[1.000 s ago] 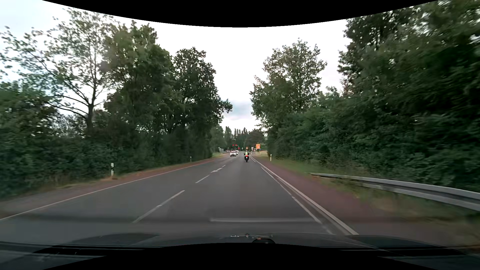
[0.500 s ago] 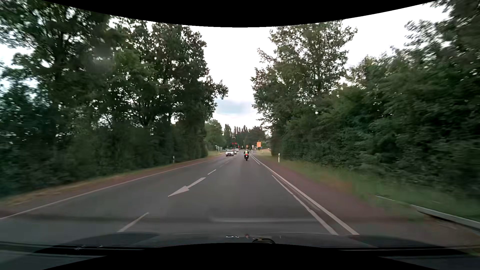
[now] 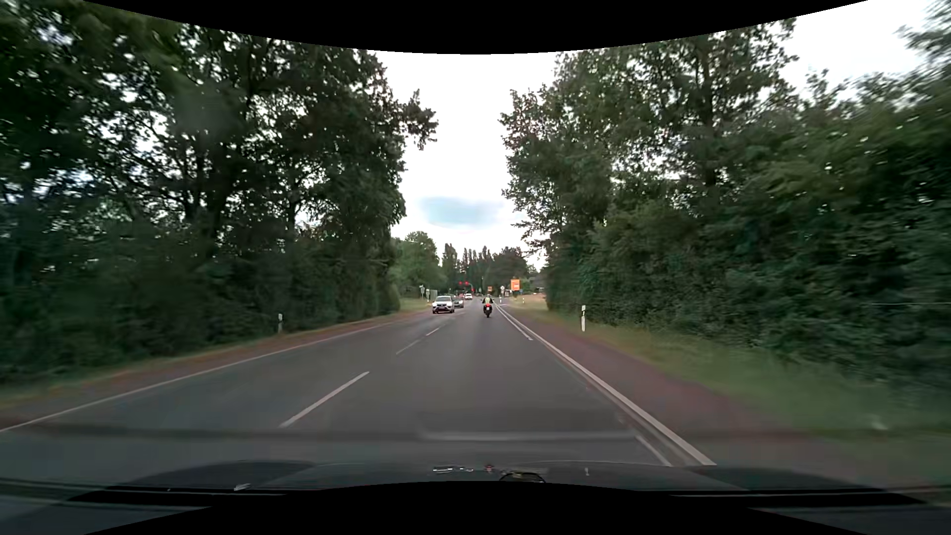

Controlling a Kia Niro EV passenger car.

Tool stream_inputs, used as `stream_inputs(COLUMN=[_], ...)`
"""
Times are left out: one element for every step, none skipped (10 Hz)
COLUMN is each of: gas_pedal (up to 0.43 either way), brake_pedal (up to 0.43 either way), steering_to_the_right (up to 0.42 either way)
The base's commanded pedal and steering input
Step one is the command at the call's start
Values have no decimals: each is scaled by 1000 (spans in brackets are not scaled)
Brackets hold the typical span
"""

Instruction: Follow the waypoints while adhering to traffic rules and regulations

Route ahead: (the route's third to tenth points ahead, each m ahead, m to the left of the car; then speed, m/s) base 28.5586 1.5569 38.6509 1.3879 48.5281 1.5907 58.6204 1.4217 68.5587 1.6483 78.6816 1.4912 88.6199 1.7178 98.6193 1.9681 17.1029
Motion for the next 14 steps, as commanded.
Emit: stream_inputs(gas_pedal=[98, 98, 98, 110, 110, 110, 110, 110, 98, 98, 98, 98, 98, 98], brake_pedal=[0, 0, 0, 0, 0, 0, 0, 0, 0, 0, 0, 0, 0, 0], steering_to_the_right=[-2, -1, -2, -2, -1, -1, -1, -1, -1, -1, -1, -1, -1, -1])
